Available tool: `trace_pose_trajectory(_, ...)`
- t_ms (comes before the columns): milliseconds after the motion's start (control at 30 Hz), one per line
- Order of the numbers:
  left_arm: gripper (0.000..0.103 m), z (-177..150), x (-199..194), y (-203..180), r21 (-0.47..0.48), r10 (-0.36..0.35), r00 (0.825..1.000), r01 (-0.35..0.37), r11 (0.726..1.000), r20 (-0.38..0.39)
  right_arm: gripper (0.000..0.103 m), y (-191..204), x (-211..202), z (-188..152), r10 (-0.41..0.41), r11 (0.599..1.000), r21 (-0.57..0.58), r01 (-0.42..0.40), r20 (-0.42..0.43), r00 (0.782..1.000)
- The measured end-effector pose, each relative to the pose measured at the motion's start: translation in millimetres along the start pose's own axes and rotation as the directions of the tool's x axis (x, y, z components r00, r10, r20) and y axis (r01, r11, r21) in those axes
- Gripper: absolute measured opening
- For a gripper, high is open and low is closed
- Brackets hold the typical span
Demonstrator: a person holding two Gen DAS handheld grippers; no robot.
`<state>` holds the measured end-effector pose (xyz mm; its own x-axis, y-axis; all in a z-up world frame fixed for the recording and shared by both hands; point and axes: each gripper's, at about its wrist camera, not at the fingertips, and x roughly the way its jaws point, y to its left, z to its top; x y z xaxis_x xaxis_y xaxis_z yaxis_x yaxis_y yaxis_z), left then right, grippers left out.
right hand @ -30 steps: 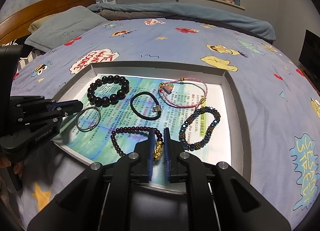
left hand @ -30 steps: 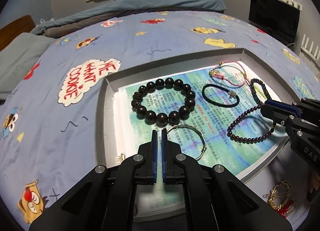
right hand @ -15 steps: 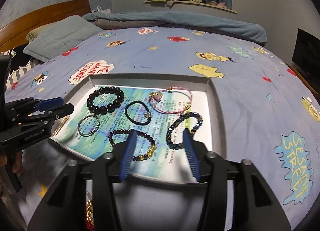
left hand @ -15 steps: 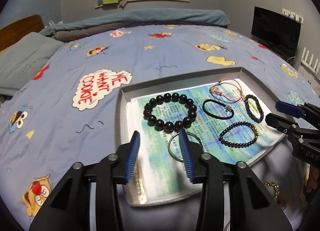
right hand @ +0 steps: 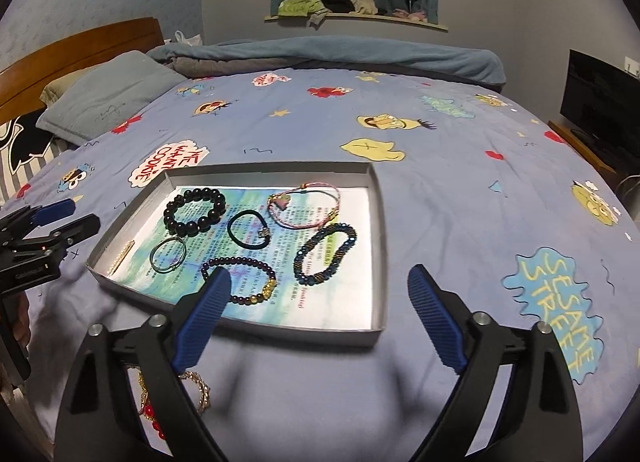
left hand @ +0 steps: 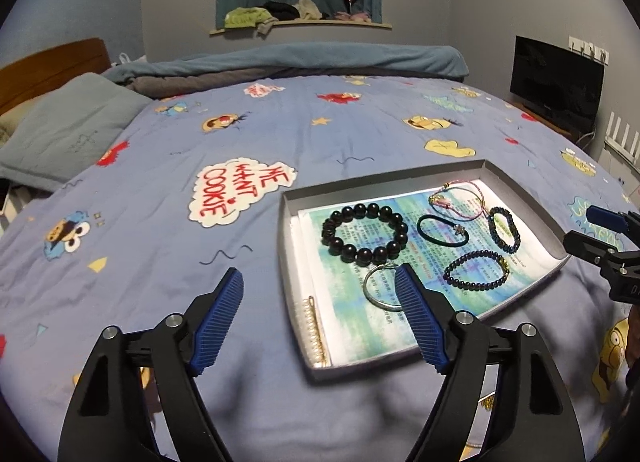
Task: Organize jewelry
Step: 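Withdraw both tools from the tray back toward the remaining jewelry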
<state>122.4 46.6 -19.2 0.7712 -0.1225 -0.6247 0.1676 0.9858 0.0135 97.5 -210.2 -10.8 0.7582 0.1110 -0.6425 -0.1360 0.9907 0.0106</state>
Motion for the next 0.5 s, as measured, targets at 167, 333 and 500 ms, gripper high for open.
trace_pose_trajectory(167,0.090,-3.4,-12.5,3.9,0.000,0.005,1.000,-0.005,1.000,0.019,0.097,-3.0,-12.6,-2.0,-0.009,1.000,0.001,0.009,0.009,1.000)
trace_pose_trajectory(333,0.092,-8.4,-23.3,8.1,-0.003,0.014,1.000,-0.014,1.000,0.026,0.097,-4.9,-24.9,-4.4,-0.025,1.000,-0.007,0.025,0.017,1.000)
trace_pose_trajectory(500,0.092,-15.0,-33.7,14.1,-0.020,0.015,1.000,-0.015,1.000,0.025,0.097,-8.8,-35.8,-7.4,-0.031,0.999,-0.005,0.032,0.021,0.999)
